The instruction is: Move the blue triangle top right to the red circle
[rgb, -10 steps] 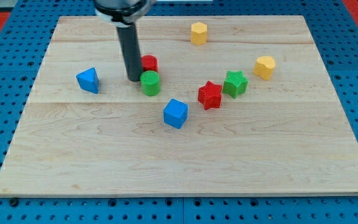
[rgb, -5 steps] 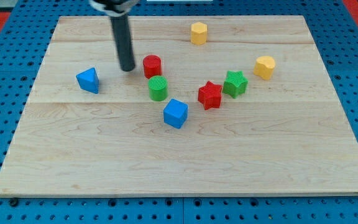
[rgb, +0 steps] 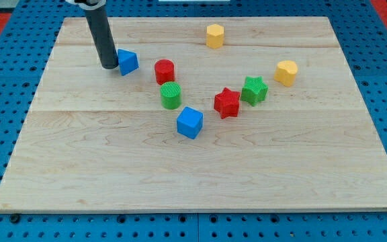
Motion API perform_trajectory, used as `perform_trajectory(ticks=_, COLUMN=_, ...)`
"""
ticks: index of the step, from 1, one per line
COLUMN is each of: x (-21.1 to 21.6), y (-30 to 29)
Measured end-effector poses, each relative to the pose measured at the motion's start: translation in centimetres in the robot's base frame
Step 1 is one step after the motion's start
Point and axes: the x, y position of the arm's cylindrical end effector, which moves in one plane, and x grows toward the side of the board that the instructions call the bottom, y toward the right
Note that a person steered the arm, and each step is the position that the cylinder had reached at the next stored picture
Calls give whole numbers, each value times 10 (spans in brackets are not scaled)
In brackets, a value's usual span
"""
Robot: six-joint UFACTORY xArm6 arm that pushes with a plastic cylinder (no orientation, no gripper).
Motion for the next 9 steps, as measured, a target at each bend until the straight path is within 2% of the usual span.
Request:
perform_trajectory(ticks=1, x=-15, y=16)
perform_trajectory(ticks=2, x=5, y=-1)
perform_trajectory(ticks=3, x=6, y=34)
perform_trajectory(ticks=6, x=-28, y=56)
perform_trajectory(ticks=7, x=-45, y=88)
perform_trajectory(ticks=8, x=-54, y=38)
perform_trajectory(ticks=9, x=-113, y=53)
